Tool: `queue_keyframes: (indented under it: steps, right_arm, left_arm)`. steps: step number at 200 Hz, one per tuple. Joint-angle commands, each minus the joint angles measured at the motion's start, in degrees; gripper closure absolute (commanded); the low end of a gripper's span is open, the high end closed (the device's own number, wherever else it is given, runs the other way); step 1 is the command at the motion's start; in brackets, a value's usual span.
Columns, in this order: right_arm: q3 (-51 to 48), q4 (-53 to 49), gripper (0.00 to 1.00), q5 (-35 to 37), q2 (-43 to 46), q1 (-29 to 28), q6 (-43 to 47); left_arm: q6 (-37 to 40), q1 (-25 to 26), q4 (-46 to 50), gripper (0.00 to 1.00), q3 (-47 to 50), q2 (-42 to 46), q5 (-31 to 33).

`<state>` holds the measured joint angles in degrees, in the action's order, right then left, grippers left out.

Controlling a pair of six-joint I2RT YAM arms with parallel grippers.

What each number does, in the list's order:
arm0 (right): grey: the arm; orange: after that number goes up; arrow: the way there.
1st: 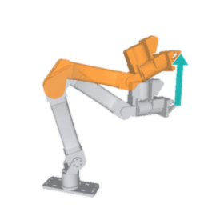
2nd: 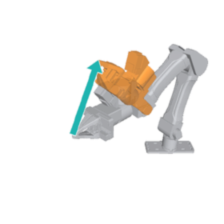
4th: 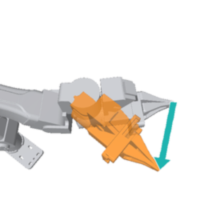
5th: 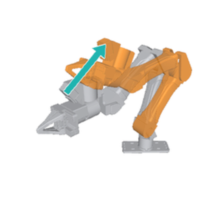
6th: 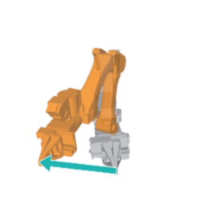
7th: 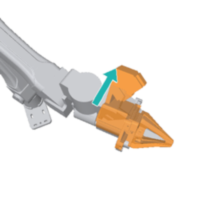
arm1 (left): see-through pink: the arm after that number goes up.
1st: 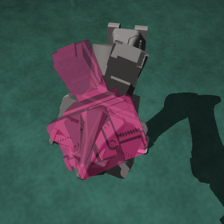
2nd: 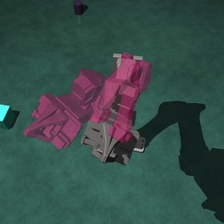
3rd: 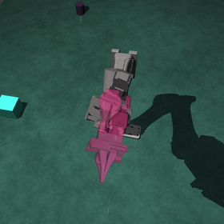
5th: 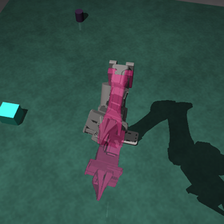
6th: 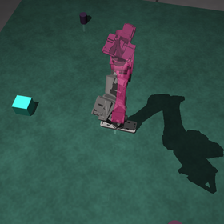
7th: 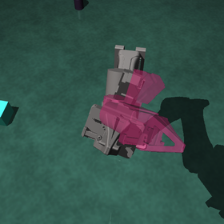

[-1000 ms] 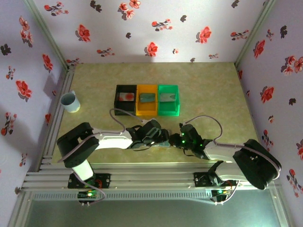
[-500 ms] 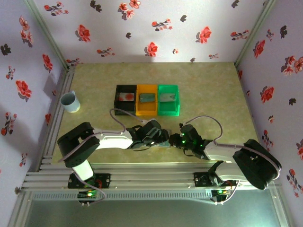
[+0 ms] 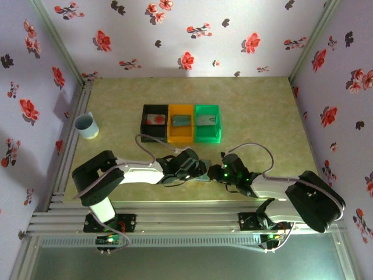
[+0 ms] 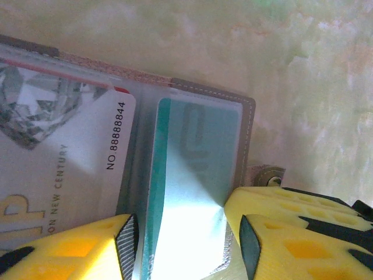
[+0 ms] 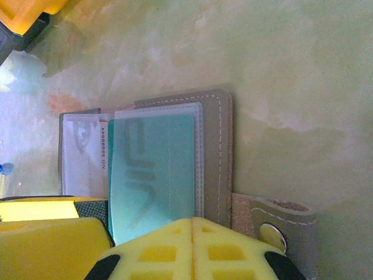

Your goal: Take the credit cards out of the card holder

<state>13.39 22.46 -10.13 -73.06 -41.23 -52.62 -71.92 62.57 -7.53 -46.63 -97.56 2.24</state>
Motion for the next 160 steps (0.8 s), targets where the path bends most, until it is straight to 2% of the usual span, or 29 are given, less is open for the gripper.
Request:
queue_keyframes:
  steps: [1, 86, 160]
  right_arm:
    - [-1.5, -2.1, 0.93, 0.6, -1.7, 0.1, -0.5]
    - [-1.6, -0.6, 0.94, -0.1, -3.1, 0.1, -1.1]
    - [-1.6, -0.4, 0.94, -0.2, -3.2, 0.1, -1.2]
  left_arm:
    - [-0.4, -0.3, -2.1, 0.5, 2.2, -1.1, 1.6]
    - [-1.9, -0.3, -9.2, 0.65, 6.5, 1.9, 3.1]
    - [-2.8, -0.3, -15.8, 0.7, 10.2, 3.7, 4.7]
